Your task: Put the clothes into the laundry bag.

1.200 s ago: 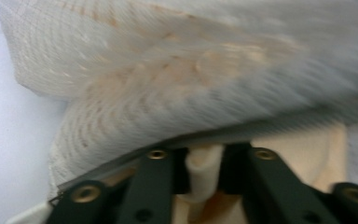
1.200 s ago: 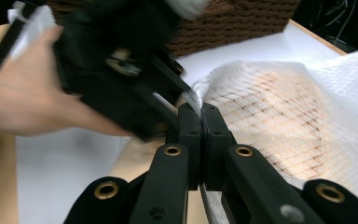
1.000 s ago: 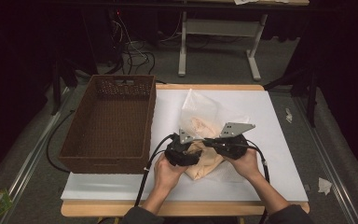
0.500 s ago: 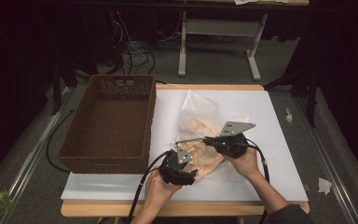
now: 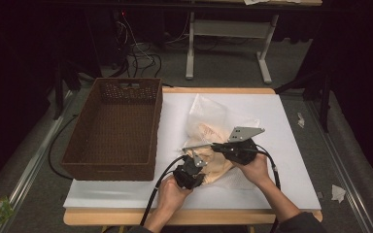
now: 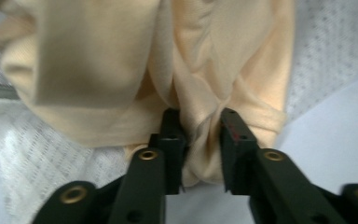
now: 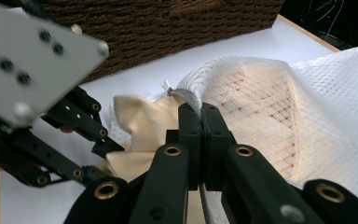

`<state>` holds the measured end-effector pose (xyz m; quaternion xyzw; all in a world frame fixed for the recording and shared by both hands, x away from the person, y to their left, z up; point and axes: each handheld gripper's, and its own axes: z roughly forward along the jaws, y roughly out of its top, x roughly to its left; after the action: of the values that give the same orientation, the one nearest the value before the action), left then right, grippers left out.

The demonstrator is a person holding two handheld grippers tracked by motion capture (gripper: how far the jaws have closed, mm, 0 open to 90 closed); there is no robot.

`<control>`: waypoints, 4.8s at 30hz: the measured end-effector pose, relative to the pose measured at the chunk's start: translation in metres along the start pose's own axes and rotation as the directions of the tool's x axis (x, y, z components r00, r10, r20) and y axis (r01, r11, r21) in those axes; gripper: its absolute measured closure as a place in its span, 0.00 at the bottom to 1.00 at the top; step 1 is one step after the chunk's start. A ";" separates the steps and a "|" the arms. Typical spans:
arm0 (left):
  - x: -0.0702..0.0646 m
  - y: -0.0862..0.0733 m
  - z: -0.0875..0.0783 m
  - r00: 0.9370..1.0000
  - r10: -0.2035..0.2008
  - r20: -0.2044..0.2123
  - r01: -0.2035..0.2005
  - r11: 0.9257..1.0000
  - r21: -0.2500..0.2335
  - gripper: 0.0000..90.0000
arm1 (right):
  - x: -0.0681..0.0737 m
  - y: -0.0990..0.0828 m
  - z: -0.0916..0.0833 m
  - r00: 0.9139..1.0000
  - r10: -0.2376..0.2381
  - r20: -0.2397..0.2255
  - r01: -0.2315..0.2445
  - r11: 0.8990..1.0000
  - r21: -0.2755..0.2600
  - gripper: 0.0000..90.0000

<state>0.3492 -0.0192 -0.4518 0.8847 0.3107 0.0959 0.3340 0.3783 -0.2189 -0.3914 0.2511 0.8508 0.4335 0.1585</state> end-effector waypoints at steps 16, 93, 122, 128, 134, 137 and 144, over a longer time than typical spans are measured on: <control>0.012 0.029 -0.002 0.996 -0.086 0.015 0.087 0.966 -0.243 0.87 | 0.004 0.005 -0.008 1.000 -0.006 -0.028 0.005 1.000 -0.027 1.00; 0.040 0.050 0.055 0.966 -0.179 -0.185 0.121 0.950 -0.287 0.95 | 0.003 0.006 -0.013 0.999 -0.002 -0.047 0.001 1.000 -0.022 1.00; 0.040 0.011 0.021 0.969 -0.198 -0.149 0.180 0.975 -0.130 0.51 | -0.005 0.000 -0.007 1.000 0.025 0.003 -0.025 1.000 -0.009 1.00; 0.047 0.015 0.035 0.968 -0.219 -0.121 0.205 0.972 -0.117 0.75 | -0.007 0.000 -0.005 1.000 0.029 -0.004 -0.029 1.000 -0.005 1.00; 0.037 0.020 0.020 0.985 -0.145 -0.094 0.125 0.973 -0.192 0.94 | -0.009 0.000 -0.006 1.000 0.028 -0.005 -0.028 1.000 -0.007 1.00; 0.029 0.028 0.008 0.992 -0.110 -0.063 0.089 0.956 -0.278 0.94 | -0.010 0.002 -0.007 0.999 0.032 -0.011 -0.032 0.999 -0.017 1.00; 0.038 0.050 0.022 0.980 -0.184 -0.075 0.139 0.907 -0.398 0.94 | -0.008 0.007 -0.016 1.000 0.015 -0.015 -0.015 0.999 -0.031 1.00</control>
<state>0.4119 -0.0363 -0.4372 0.7649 0.3756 0.1769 0.4926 0.3798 -0.2303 -0.3761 0.2518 0.8431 0.4499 0.1527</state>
